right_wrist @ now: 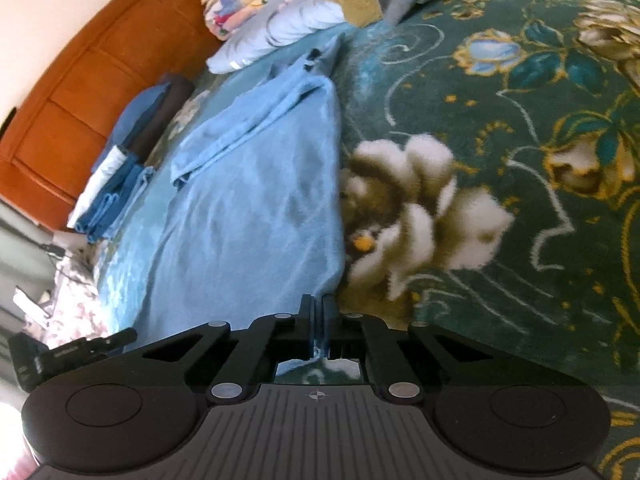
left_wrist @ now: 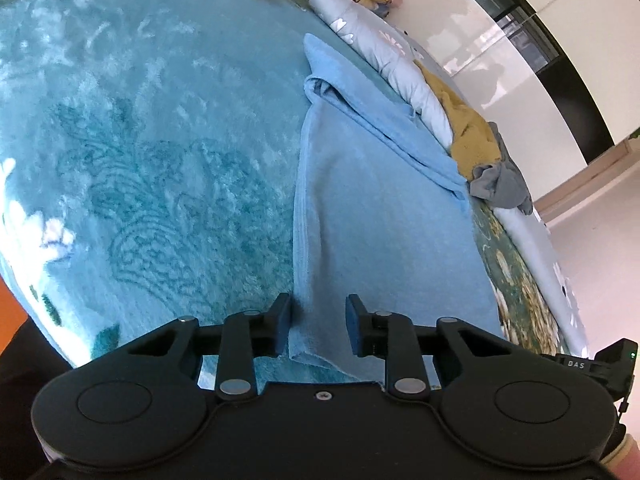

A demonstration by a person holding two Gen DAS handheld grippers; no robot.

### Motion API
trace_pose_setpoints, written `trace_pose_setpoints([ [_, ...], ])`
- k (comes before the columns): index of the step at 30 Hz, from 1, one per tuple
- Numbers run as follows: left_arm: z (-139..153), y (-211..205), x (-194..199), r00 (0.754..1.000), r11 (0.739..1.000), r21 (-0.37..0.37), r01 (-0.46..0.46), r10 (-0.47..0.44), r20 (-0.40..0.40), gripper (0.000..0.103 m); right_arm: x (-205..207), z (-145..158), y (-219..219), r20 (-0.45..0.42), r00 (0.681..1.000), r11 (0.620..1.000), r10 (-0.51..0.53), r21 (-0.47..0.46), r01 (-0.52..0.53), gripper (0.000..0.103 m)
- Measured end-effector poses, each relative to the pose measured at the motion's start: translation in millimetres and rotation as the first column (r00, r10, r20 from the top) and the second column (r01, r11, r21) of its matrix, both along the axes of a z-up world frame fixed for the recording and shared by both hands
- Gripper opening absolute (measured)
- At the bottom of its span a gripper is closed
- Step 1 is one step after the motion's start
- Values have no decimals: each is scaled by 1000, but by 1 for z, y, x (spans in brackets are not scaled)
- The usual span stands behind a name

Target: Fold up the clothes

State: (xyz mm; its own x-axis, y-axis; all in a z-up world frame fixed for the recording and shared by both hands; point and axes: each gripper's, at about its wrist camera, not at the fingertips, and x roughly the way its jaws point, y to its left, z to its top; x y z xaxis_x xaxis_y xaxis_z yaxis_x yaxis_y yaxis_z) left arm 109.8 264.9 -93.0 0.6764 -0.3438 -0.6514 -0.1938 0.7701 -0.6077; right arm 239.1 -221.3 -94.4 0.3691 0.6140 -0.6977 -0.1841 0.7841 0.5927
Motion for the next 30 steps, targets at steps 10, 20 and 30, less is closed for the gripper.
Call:
trace_pose_setpoints([
  [10, -1, -7, -1, 1000, 1000, -2, -16, 16, 2, 1, -1, -3, -2, -1, 1000, 1000, -6, 16, 6, 3],
  [20, 48, -10, 12, 990, 999, 28, -16, 12, 142, 0, 12, 25, -2, 105, 994, 999, -28, 49, 23, 2],
  [30, 92, -8, 79, 970, 993, 117, -20, -9, 244, 0, 71, 62, 10, 232, 971, 997, -59, 71, 44, 2],
])
